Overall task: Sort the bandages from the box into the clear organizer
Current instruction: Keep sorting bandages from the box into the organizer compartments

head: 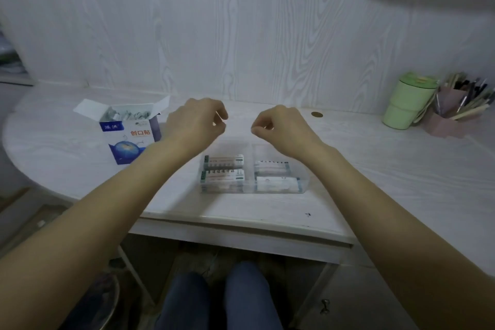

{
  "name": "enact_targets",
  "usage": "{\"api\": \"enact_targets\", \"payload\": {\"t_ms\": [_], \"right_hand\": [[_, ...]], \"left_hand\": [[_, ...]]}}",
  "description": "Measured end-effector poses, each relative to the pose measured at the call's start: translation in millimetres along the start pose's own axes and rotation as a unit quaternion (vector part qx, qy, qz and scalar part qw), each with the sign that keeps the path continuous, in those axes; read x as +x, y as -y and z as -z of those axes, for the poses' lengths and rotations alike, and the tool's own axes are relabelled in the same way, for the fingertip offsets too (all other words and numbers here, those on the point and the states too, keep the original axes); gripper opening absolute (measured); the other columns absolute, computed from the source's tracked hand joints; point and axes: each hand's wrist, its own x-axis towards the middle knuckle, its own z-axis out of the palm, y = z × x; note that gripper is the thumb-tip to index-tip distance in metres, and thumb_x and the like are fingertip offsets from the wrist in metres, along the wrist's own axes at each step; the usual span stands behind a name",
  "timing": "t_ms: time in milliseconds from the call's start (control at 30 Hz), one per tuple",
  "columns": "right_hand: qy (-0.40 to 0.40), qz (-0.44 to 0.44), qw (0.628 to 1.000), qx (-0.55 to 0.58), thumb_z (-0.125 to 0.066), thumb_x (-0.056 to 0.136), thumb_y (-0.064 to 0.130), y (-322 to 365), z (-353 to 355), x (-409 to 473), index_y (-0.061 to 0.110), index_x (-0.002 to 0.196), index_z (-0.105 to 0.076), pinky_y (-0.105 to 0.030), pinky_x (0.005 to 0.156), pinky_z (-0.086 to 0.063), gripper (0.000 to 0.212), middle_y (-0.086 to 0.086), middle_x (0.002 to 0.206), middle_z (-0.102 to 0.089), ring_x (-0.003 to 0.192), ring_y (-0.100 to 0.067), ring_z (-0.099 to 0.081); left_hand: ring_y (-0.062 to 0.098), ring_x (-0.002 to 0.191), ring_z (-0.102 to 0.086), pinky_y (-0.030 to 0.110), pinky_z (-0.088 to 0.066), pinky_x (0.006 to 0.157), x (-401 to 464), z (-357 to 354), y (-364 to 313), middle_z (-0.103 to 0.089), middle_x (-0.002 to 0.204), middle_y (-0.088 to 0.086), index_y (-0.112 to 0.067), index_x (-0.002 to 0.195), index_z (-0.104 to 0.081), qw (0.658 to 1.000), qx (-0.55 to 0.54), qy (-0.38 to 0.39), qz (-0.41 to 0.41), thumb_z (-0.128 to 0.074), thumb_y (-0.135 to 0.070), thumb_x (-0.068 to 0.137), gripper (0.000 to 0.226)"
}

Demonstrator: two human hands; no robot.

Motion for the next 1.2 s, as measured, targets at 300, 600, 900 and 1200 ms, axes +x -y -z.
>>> {"api": "enact_targets", "payload": {"t_ms": [300, 600, 900, 1200], "right_hand": [[-0.010, 0.116, 0.993, -0.005, -0.048, 0.097, 0.020, 84, -50, 48, 0.015, 0.130, -0.055, -0.034, 0.098, -0.041, 0.033, -0.004, 0.133, -0.055, 0.122, -0.020, -0.049], [0.047, 0.058, 0.997, 0.007, -0.046, 0.096, 0.018, 117, -83, 77, 0.013, 0.111, -0.068, -0.041, 0.094, -0.047, 0.027, -0.006, 0.116, -0.066, 0.107, -0.024, -0.059], [-0.041, 0.089, 0.995, 0.022, -0.056, 0.091, 0.018, 131, -95, 52, 0.014, 0.100, -0.073, -0.033, 0.087, -0.043, 0.020, -0.006, 0.116, -0.057, 0.111, -0.020, -0.051], [-0.094, 0.081, 0.977, -0.175, -0.045, 0.093, 0.017, 147, -110, 32, 0.013, 0.113, -0.066, -0.033, 0.088, -0.033, 0.029, -0.004, 0.140, -0.042, 0.124, -0.023, -0.037]], "left_hand": [[0.026, 0.113, -0.049, 0.038, -0.043, 0.086, -10, 53, 104, -0.059, 0.125, 0.005, -0.017, 0.128, -0.054, 0.995, 0.073, -0.004, 0.069, -0.069, -0.025, 0.084, 0.047], [0.028, 0.124, -0.042, 0.037, -0.034, 0.099, -1, 51, 161, -0.044, 0.141, 0.004, -0.018, 0.143, -0.032, 0.980, 0.157, 0.112, 0.054, -0.078, -0.044, 0.070, 0.090], [0.035, 0.102, -0.053, 0.042, -0.040, 0.084, -54, 37, 153, -0.061, 0.116, 0.007, -0.011, 0.123, -0.056, 0.975, 0.178, -0.104, -0.078, -0.081, -0.029, 0.061, 0.069], [0.033, 0.090, -0.057, 0.042, -0.044, 0.076, -75, 43, 148, -0.065, 0.106, 0.007, -0.015, 0.108, -0.067, 0.966, 0.202, -0.100, -0.129, -0.086, -0.035, 0.056, 0.059]]}}
